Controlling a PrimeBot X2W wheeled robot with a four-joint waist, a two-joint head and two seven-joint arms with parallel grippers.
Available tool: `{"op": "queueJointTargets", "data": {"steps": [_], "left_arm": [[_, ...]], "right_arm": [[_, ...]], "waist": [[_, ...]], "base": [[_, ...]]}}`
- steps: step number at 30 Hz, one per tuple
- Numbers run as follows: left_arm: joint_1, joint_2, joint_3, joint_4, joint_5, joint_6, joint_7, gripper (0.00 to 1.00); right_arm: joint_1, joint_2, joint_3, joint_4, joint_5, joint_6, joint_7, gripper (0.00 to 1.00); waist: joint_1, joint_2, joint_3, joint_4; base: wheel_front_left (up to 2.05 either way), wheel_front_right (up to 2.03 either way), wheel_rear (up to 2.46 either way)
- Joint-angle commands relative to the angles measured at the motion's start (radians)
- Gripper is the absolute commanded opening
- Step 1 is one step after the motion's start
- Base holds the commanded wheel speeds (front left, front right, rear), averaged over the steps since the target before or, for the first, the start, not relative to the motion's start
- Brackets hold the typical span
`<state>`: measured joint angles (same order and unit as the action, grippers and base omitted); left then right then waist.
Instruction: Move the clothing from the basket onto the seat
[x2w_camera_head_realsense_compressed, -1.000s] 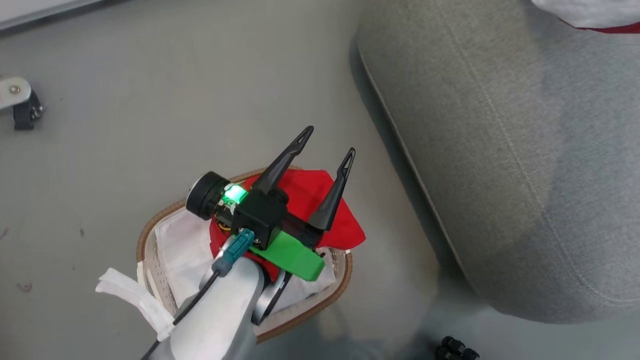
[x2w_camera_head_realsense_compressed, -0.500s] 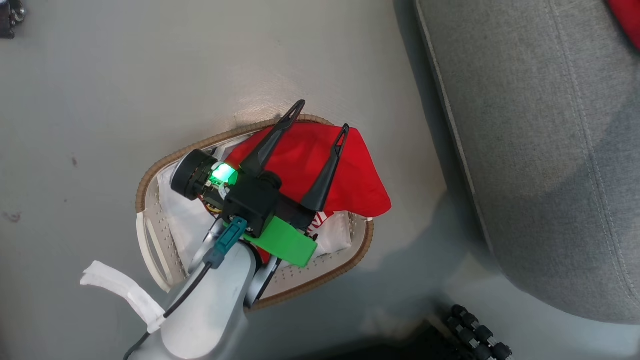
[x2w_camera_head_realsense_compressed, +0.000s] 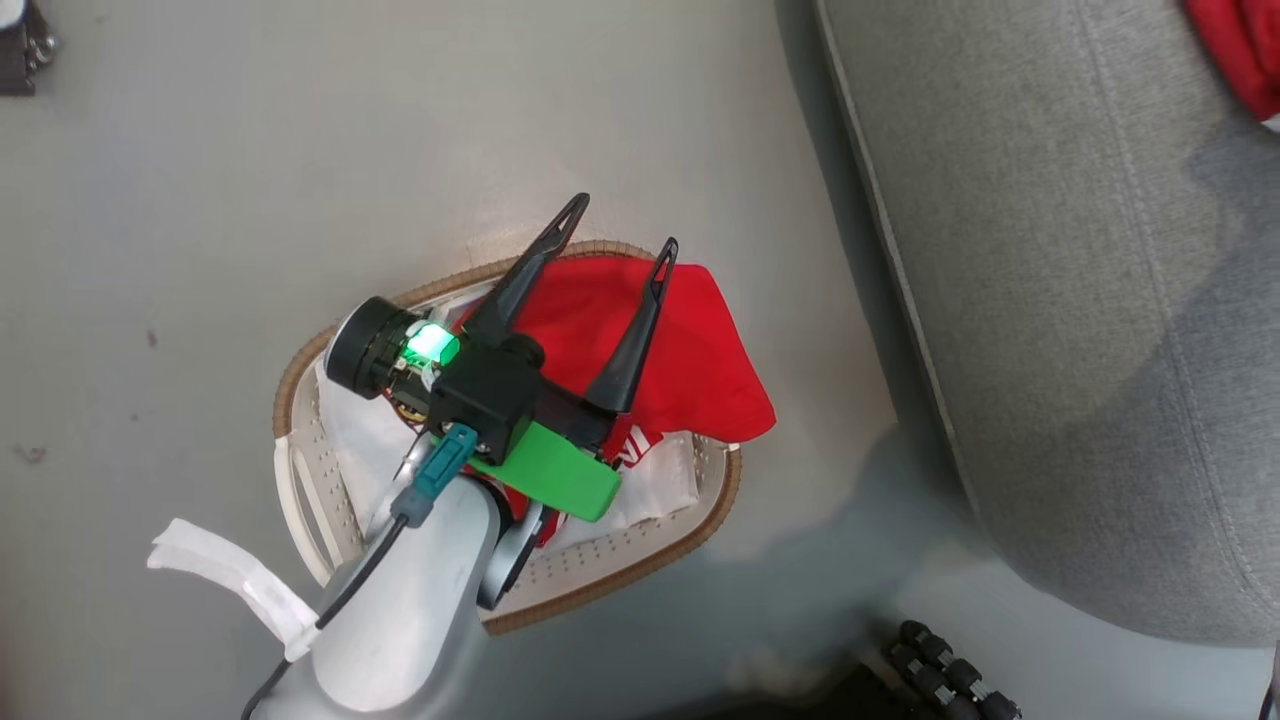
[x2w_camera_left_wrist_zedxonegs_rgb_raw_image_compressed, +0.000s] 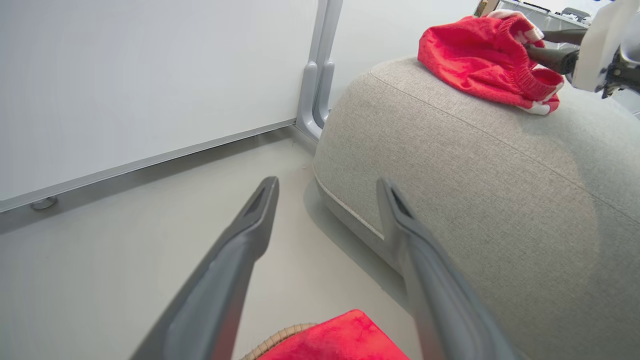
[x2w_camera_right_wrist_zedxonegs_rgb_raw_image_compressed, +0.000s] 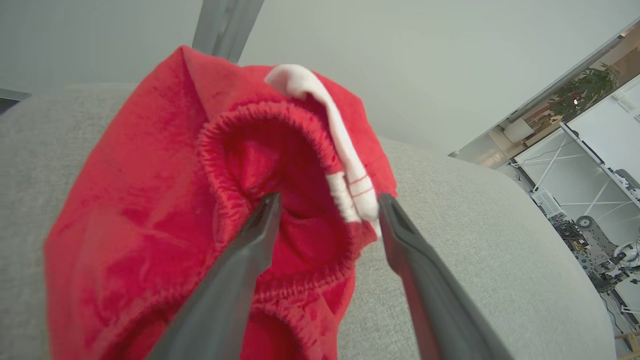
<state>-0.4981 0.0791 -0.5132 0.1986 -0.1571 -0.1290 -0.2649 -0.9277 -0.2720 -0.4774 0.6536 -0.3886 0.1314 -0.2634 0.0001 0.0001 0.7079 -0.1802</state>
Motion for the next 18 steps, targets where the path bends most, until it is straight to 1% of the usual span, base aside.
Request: {"op": "queueJointTargets", "data": {"steps": [1,4,9,13,18], "left_arm": [[0.008,0.000,0.009,-0.002,-0.005,-0.001,0.001,1.00],[0.025,-0.006,0.018,0.002,-0.013,-0.001,0.001,1.00],[0.052,-0.015,0.043,0.016,-0.033,-0.002,0.001,1.00],[0.088,-0.022,0.070,0.030,-0.050,-0.002,0.001,1.00],[0.151,-0.026,0.127,0.056,-0.076,0.004,0.001,1.00]], "right_arm": [[0.032,0.006,0.006,-0.009,0.001,-0.001,-0.002,1.00],[0.079,0.011,0.028,-0.018,0.014,-0.001,-0.002,1.00],[0.135,-0.005,0.064,-0.027,0.041,-0.001,-0.002,1.00],[0.159,-0.013,0.097,-0.033,0.060,-0.001,-0.002,1.00],[0.178,0.005,0.161,-0.039,0.085,-0.001,-0.002,1.00]], "waist": [[-0.0001,-0.0001,-0.038,-0.007],[-0.0001,-0.0001,-0.087,-0.005],[-0.0001,-0.0001,-0.183,0.015],[-0.0001,-0.0001,-0.273,0.041],[-0.0001,-0.0001,-0.384,0.084]], "base": [[0.00,0.00,0.00],[0.00,0.00,0.00],[0.00,0.00,0.00],[0.00,0.00,0.00],[0.00,0.00,0.00]]}}
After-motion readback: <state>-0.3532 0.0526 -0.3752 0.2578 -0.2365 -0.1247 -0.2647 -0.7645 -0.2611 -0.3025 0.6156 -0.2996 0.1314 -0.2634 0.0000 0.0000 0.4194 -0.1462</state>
